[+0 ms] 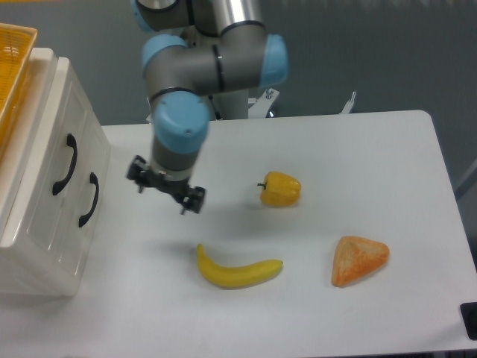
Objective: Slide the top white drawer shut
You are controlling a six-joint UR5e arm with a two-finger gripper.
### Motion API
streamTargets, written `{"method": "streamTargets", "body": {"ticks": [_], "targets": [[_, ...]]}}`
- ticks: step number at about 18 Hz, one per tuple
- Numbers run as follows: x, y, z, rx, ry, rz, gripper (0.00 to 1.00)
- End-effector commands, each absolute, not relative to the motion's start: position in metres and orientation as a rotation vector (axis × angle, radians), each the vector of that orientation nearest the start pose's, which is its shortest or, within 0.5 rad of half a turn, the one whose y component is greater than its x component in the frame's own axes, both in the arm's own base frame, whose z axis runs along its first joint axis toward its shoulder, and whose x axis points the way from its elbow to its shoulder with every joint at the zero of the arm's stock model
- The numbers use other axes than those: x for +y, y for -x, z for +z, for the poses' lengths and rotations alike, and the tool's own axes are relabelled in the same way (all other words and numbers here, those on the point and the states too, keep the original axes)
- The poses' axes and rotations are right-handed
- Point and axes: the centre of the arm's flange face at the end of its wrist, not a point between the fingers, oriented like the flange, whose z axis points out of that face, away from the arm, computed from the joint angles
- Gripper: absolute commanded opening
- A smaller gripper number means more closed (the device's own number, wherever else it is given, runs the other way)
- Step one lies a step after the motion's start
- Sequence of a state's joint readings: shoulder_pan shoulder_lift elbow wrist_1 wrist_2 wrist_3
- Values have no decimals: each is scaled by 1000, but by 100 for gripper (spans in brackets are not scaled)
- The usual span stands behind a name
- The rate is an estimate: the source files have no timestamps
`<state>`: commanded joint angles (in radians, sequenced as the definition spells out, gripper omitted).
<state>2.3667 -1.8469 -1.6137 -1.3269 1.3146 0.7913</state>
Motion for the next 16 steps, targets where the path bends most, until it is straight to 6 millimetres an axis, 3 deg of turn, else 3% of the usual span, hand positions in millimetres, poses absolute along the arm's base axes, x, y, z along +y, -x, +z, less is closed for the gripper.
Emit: {"method": "streamTargets", "body": {"ticks": [4, 10, 16], "targets": [[484, 352, 347, 14, 3040, -248, 100], [410, 434, 348, 59, 3023, -206, 100], [351, 484, 342, 174, 3053, -162, 100]]}}
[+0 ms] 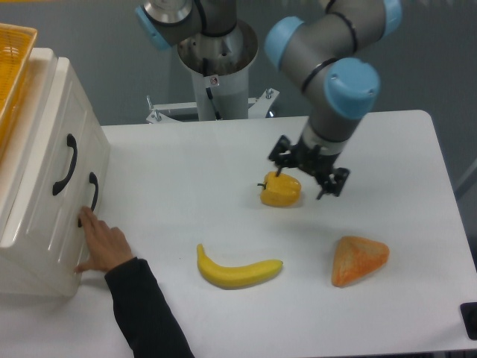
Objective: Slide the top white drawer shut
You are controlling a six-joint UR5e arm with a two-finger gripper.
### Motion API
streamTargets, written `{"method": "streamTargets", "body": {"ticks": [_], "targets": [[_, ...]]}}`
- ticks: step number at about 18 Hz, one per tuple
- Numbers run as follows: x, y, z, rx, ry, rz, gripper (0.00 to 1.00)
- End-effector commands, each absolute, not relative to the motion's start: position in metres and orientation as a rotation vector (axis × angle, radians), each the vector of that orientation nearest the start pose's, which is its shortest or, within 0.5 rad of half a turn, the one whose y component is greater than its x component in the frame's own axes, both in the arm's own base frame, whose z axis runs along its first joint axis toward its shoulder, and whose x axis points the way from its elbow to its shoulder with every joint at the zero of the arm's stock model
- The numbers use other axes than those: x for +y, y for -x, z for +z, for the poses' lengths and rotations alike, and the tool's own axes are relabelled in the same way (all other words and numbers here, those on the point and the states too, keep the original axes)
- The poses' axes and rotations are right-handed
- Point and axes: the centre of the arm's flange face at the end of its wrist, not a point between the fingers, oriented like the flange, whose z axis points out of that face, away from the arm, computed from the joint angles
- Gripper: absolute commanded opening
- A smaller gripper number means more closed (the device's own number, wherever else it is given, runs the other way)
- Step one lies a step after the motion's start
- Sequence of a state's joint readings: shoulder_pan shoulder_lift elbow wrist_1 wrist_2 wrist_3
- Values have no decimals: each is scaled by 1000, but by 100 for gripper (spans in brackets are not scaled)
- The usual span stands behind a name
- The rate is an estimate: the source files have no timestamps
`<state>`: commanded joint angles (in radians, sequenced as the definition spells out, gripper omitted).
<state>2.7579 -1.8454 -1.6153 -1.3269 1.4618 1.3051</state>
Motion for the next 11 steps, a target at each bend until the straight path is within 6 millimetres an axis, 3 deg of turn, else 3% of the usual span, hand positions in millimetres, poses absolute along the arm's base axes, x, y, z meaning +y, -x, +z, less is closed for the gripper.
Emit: {"method": "streamTargets", "body": {"ticks": [5, 11], "targets": [[298, 517, 345, 271, 3030, -142, 100], [243, 543, 342, 379, 3002, -138, 100]]}}
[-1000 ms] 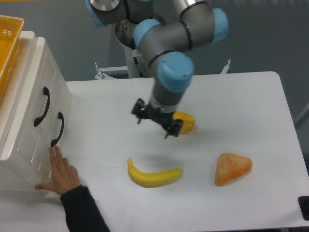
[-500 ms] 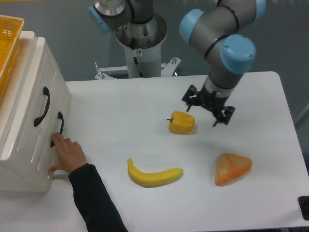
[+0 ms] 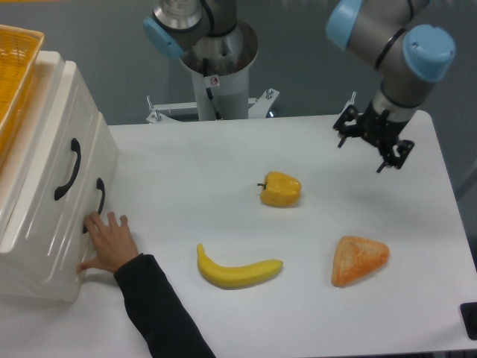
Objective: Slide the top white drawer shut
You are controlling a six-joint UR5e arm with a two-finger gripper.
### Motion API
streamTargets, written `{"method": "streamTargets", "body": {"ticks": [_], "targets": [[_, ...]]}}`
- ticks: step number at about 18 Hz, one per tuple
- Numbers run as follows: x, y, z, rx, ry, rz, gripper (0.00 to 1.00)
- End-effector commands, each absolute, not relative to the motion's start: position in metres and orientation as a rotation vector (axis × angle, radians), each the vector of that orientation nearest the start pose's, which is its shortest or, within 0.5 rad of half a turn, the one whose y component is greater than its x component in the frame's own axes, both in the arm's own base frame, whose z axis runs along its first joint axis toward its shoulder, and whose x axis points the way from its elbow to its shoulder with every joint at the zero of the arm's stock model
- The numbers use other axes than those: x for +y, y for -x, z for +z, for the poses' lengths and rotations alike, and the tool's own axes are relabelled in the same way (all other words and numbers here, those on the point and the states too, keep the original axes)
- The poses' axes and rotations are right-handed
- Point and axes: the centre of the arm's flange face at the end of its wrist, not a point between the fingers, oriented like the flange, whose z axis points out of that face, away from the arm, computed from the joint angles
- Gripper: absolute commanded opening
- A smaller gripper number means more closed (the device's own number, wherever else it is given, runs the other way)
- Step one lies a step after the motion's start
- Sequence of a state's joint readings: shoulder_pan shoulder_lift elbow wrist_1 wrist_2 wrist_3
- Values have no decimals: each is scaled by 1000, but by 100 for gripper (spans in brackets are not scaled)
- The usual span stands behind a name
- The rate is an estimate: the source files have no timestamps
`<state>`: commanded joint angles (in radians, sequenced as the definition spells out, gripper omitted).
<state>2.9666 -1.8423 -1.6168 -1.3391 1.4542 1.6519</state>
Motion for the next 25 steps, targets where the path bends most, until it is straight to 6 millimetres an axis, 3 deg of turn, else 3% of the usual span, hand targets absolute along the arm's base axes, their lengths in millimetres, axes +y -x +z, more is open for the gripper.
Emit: {"method": "streamTargets", "body": {"ticks": [3, 6, 25], "targets": [[238, 541, 343, 395, 2995, -159, 100], [242, 535, 351, 404, 2990, -148, 100], [256, 530, 355, 430, 2984, -138, 100]]}}
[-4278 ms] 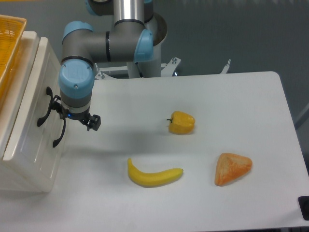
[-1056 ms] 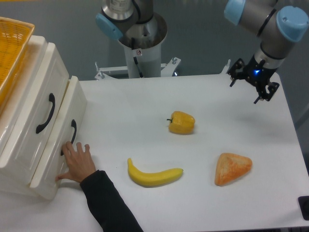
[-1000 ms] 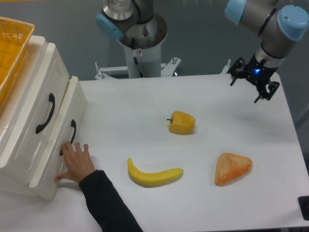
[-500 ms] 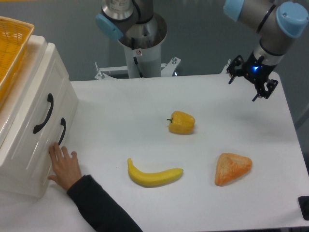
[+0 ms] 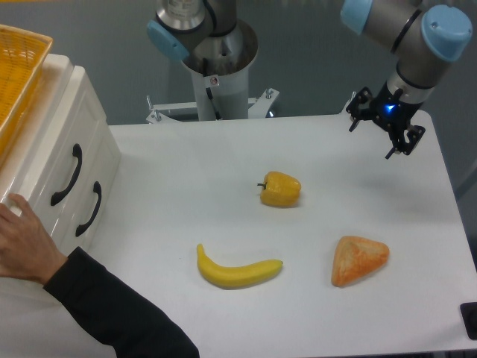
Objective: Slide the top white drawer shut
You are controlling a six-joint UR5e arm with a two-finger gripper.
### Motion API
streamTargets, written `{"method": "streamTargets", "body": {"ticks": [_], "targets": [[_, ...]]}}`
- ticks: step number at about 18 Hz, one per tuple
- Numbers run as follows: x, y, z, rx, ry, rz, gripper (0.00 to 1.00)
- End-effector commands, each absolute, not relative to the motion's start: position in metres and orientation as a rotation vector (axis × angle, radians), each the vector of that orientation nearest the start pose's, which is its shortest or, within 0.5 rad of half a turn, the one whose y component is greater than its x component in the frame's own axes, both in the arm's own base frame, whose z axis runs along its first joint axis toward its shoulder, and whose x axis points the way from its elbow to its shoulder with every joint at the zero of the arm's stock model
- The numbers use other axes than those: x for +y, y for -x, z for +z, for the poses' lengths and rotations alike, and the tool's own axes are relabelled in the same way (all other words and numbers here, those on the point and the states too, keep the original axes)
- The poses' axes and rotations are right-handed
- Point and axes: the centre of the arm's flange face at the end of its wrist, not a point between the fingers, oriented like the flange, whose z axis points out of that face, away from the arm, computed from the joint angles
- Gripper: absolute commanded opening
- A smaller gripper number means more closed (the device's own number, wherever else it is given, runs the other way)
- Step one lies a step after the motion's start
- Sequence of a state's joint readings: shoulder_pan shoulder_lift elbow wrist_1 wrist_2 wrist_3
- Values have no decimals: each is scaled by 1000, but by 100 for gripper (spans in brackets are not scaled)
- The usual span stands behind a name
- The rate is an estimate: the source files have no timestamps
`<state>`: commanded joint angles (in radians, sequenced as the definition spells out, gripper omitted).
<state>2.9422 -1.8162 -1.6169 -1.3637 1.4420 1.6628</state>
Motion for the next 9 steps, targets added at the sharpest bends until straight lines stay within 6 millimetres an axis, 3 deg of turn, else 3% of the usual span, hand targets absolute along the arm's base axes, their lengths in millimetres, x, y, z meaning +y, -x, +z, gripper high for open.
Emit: {"method": "streamTargets", "body": {"ticks": [3, 9], "targets": [[265, 526, 358, 456, 2981, -128, 100], [262, 527, 360, 460, 2979, -124, 100]]}}
